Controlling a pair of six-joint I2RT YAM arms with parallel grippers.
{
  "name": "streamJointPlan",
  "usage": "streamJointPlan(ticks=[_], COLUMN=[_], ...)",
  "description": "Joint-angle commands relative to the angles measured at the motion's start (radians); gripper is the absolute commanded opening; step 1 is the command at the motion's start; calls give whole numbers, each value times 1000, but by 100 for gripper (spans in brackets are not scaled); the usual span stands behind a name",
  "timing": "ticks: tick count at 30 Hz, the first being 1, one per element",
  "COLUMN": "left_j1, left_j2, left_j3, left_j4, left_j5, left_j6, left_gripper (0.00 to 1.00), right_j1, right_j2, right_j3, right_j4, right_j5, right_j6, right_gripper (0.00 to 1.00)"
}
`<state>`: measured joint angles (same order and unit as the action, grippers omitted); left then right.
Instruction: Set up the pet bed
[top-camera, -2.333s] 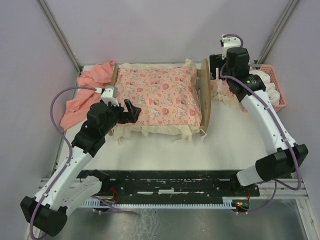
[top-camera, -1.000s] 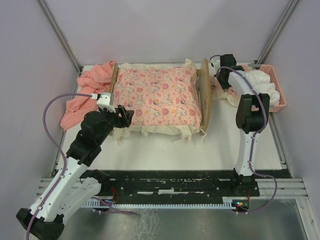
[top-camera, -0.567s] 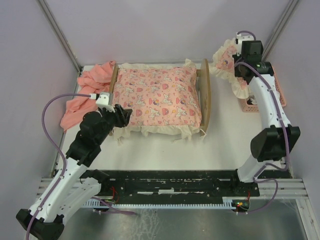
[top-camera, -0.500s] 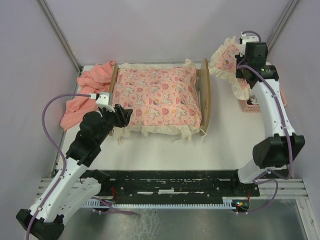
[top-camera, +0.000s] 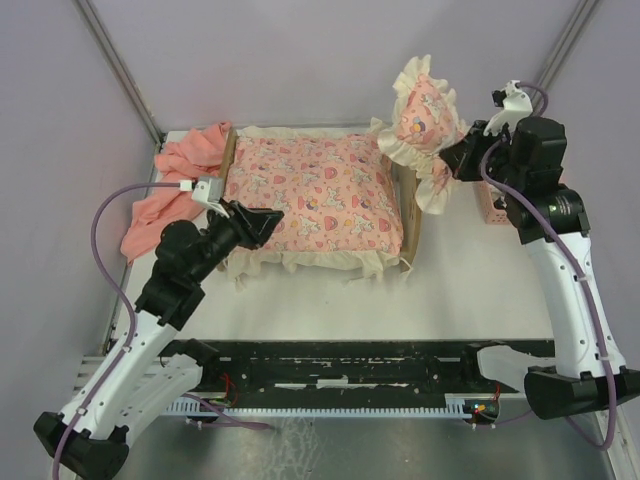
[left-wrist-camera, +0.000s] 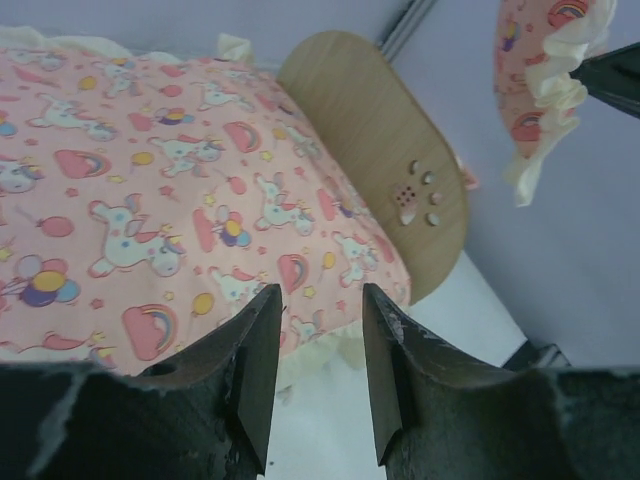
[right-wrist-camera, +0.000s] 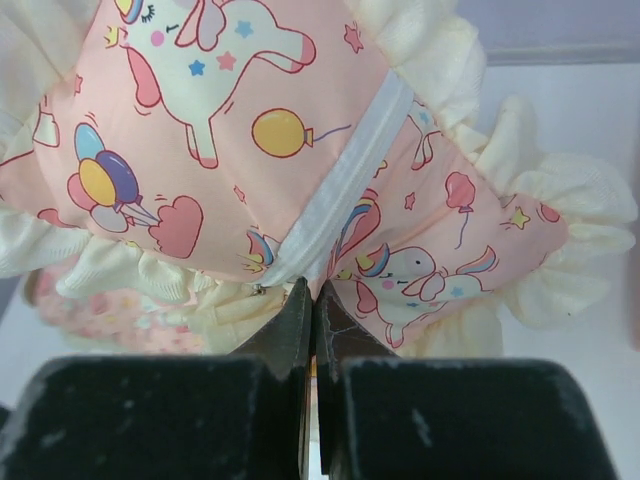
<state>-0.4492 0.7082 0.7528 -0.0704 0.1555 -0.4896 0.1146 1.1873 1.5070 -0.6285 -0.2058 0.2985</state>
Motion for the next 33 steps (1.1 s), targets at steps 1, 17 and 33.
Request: streamJointPlan(ticks=[1,17,33], left_j1=[3,-9,-41], left_j2=[13,191,260], left_j3=[15,75,9], left_j4=[233,766,954], left_j5=[147,508,400], left_j6=[-161,-410,-496], left_gripper=[44,52,52], right_j1=[75,356,407], right_j2=[-48,-30,39], right_j3=[-29,-309,-385], right_j4=[181,893,1110], right_j5=[-177,-464,-515], right_j6=[156,811,953], right_gripper=[2,2,2])
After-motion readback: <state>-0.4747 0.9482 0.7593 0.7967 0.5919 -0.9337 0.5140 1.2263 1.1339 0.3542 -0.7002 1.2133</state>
